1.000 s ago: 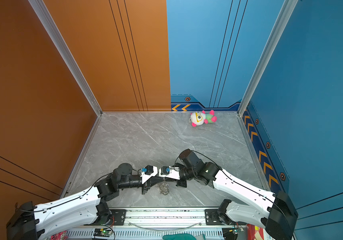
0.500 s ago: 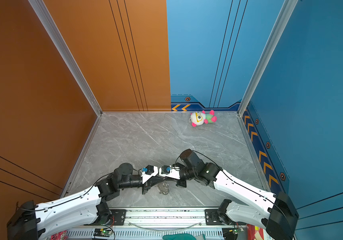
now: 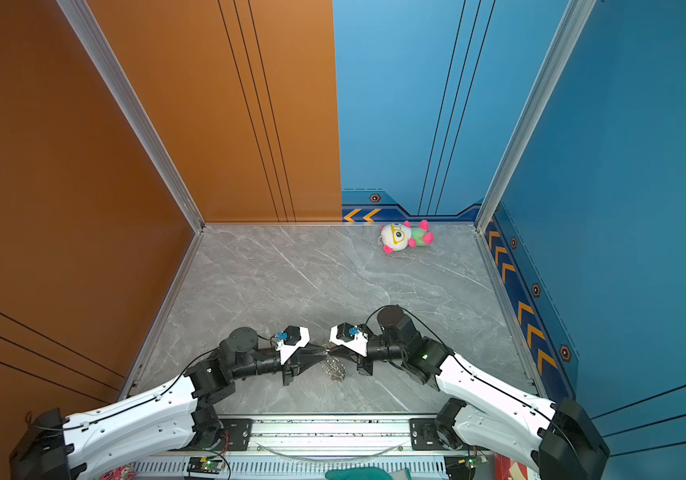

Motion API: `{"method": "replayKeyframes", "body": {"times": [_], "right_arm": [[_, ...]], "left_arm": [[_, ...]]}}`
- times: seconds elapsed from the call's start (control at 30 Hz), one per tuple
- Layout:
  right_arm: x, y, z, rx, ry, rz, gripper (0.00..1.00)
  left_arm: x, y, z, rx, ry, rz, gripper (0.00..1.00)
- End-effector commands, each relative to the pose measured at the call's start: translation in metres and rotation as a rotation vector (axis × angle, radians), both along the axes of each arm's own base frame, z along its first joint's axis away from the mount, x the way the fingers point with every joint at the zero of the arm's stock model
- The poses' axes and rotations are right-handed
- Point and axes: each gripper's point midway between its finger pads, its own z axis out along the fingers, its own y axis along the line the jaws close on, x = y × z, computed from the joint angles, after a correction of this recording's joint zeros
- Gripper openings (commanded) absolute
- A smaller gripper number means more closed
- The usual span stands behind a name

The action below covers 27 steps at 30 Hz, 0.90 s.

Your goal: Put the keys on the keyring

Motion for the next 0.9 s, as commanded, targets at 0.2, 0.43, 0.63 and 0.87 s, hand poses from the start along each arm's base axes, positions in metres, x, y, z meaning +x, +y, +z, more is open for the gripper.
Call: {"method": "replayKeyframes", "body": {"times": [0.2,0.43,0.63,0.87], "right_arm": [[-0.003,0.007,0.033,0.174,-0.052,0.032,0.00],[-0.002,0.002,0.031,0.189,-0.060,0.018,0.00],[0.001,-0.001,0.028,0.167,-0.063,-0.001,0.00],[0.002,-0.004,0.018,0.060,-0.059,-0.012,0.13]], "left_arm": [[0.004,0.001,-0.001,-0.007,0.013,0.013,0.19],[0.006,0.001,-0.001,-0.008,0.016,0.021,0.10],[0.007,0.000,0.000,-0.007,0.021,0.016,0.00],[0.007,-0.002,0.000,-0.002,0.021,0.008,0.00]]}}
